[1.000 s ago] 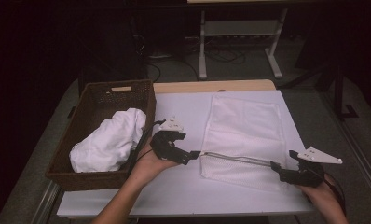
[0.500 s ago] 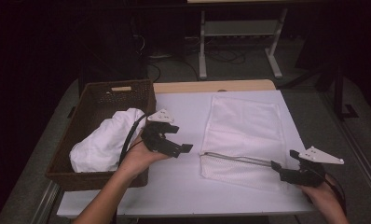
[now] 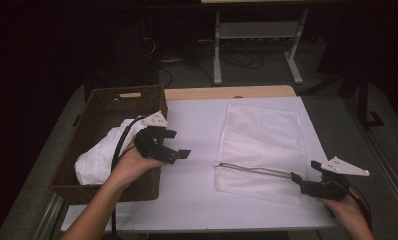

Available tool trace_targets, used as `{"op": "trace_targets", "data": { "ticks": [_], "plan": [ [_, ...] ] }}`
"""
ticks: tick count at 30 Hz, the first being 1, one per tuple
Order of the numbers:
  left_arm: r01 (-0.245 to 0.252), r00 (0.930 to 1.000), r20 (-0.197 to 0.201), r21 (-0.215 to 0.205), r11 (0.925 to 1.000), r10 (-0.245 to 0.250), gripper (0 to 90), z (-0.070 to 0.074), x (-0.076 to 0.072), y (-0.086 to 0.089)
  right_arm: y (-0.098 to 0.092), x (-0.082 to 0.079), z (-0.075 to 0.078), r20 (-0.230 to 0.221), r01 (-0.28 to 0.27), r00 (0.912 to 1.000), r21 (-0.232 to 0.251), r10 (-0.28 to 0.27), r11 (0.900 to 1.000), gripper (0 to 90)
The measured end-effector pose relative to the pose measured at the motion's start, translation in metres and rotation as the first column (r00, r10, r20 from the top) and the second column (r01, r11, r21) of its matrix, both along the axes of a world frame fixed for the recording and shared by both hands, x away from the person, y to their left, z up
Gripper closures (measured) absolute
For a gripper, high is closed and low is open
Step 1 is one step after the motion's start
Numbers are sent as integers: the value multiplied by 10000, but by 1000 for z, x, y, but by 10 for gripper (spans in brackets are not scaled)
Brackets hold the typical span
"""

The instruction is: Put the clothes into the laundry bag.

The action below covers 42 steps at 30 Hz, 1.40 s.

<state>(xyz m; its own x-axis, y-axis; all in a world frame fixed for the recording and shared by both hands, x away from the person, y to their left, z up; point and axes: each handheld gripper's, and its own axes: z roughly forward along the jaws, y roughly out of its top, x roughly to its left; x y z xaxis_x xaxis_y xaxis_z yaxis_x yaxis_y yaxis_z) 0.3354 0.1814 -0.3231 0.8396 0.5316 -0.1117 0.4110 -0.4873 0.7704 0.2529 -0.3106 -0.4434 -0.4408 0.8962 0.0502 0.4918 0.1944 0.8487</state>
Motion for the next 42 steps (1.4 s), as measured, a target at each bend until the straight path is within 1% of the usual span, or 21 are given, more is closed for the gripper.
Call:
{"op": "trace_targets", "data": {
  "ticks": [2,6,9,16,18,20,21,27,29,32,33,35,38,40,41,42],
  "plan": [
    [-70,10000,28,82,9999,70,122,1,1,6,0,0,0,-24,3,10000,-16,-3,10000,138],
    [-229,9997,50,117,9997,229,122,4,2,17,0,0,-1,-46,12,10000,-43,-12,10000,138],
    [-419,9991,57,185,9990,418,122,6,3,27,0,0,-1,-33,18,10000,-47,-18,10000,138],
    [-843,9964,75,270,9961,841,123,8,5,50,0,0,-1,-68,36,10000,-34,-36,10000,137],
    [-990,9951,60,228,9948,989,124,8,6,57,0,0,-1,-79,34,10000,-25,-34,10000,138],
    [-1156,9933,83,285,9929,1154,124,8,7,64,0,0,-1,-83,36,10000,-22,-36,10000,137],
    [-1252,9921,115,373,9914,1248,124,9,7,67,0,0,-1,-90,44,10000,-15,-44,10000,138],
    [-1859,9825,236,484,9814,1849,125,12,9,90,-1,0,-1,-49,42,10000,-23,-42,10000,138],
    [-2086,9778,290,511,9767,2073,126,12,10,99,-1,0,-1,-46,49,10000,-1,-49,10000,138],
    [-2301,9730,301,586,9714,2287,125,11,13,109,-1,1,-1,-50,37,10000,0,-37,10000,138],
    [-2420,9701,309,579,9685,2406,125,9,15,113,-1,1,-1,-59,32,10000,-3,-32,10000,138],
    [-2537,9671,375,742,9644,2515,125,7,18,119,-1,1,-1,-65,39,10000,3,-39,10000,138],
    [-2695,9630,363,913,9587,2672,123,3,25,128,-2,1,-1,-82,57,9999,-3,-57,10000,138],
    [-2849,9586,383,1134,9518,2823,123,1,29,133,-2,1,-1,-80,57,10000,-1,-57,10000,138],
    [-2886,9574,410,1233,9495,2857,123,0,32,135,-2,1,-1,-79,68,9999,6,-68,10000,138],
    [-2974,9548,406,1356,9451,2946,123,-2,35,138,-2,1,-1,-74,52,10000,-2,-52,10000,138]
  ]
}}
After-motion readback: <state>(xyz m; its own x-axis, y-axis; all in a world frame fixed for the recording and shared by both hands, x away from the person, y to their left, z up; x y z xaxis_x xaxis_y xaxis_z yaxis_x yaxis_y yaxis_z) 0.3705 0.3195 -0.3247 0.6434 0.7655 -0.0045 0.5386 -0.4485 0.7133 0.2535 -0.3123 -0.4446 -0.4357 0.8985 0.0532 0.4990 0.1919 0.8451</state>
